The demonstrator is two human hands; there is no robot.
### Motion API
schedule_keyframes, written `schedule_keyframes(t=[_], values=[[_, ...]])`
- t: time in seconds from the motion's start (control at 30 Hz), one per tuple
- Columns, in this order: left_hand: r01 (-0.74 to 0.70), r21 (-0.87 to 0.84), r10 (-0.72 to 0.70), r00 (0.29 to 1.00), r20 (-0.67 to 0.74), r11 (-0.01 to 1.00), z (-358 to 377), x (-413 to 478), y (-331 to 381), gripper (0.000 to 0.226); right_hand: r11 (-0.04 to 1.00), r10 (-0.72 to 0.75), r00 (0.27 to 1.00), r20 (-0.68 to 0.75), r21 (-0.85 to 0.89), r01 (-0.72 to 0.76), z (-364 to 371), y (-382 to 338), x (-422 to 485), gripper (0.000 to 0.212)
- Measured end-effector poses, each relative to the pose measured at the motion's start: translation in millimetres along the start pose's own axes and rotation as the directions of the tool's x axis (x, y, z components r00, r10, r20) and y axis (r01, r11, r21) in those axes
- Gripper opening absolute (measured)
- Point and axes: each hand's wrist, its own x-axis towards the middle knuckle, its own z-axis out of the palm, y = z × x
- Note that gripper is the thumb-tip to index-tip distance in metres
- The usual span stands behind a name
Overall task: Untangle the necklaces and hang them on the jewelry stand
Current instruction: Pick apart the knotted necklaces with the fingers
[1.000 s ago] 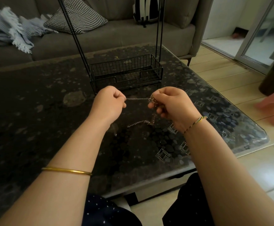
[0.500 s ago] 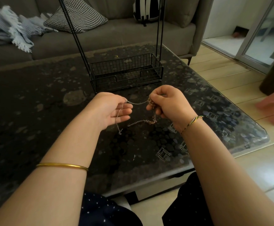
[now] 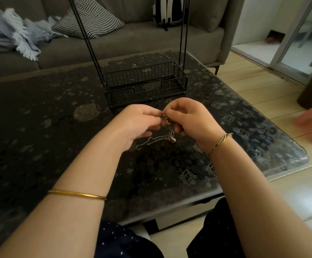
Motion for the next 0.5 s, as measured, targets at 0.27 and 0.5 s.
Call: schedule_keyframes(t=[0.27, 0.5], values=[[-0.017, 0.055, 0.02, 0.998, -0.058, 0.998, 1.1, 0.8, -0.2, 0.015, 0.999, -0.013, 0.999, -0.04, -0.037, 0.012, -0.7, 1.2, 1.0, 0.009], [-0.005, 0.067, 0.014, 0.991, -0.133, 0.998, -0.5, 3.7, -0.6, 0.014, 0.995, 0.05, 0.992, -0.116, -0.077, -0.059, -0.4, 7.0, 5.9, 0.012]])
